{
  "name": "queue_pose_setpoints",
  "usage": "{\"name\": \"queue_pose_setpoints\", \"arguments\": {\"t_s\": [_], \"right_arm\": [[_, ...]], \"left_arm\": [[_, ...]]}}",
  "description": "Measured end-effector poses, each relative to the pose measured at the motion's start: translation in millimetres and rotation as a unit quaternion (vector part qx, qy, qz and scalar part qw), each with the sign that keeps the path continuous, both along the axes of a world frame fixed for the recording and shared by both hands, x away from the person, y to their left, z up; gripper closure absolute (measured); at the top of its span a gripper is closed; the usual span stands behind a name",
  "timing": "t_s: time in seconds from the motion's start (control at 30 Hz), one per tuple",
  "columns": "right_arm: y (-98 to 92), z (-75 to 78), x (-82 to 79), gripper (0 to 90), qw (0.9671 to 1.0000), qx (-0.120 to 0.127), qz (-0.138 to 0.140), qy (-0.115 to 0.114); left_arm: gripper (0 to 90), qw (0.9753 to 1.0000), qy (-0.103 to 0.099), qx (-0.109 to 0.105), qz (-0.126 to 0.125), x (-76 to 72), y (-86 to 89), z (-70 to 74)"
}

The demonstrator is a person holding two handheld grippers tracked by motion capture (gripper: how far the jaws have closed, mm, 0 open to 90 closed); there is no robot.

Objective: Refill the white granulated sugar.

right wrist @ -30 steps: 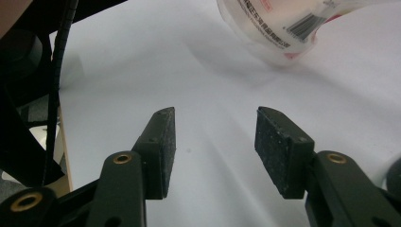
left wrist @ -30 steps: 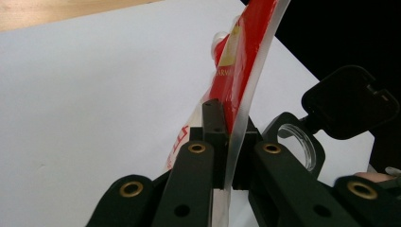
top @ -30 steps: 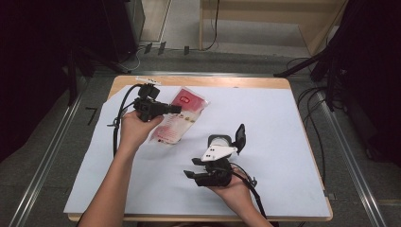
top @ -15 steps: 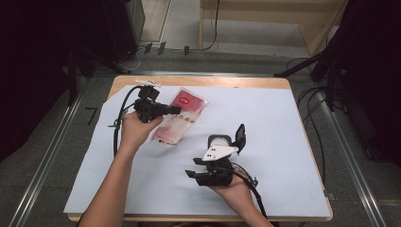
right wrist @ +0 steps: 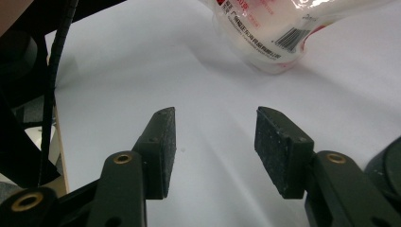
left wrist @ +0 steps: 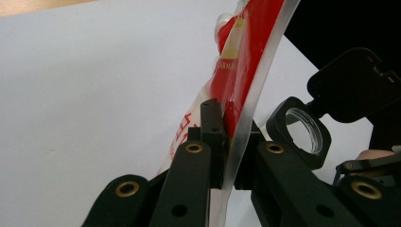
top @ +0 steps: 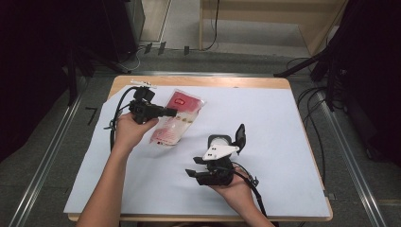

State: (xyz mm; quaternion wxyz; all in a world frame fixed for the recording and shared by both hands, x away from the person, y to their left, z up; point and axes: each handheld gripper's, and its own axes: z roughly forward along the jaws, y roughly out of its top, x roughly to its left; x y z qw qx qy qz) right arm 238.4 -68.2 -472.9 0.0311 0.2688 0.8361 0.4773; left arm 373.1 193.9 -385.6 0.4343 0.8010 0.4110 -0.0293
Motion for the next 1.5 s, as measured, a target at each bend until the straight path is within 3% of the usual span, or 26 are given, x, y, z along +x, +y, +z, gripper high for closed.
{"name": "queue_pose_setpoints", "arguments": {"t_s": [0.47, 1.5], "right_arm": [[1.5, 0.1, 2.5, 49.7, 1.0000, -0.003, 0.009, 0.002], [8.0, -1.6, 6.4, 49.7, 0.9997, -0.005, 0.022, 0.005]], "left_arm": [[86.6, 0.9999, 0.001, 0.001, -0.010, -10.0, 12.5, 0.3], [85.3, 0.9999, 0.009, -0.007, -0.001, -31.5, 45.4, -6.8]]}}
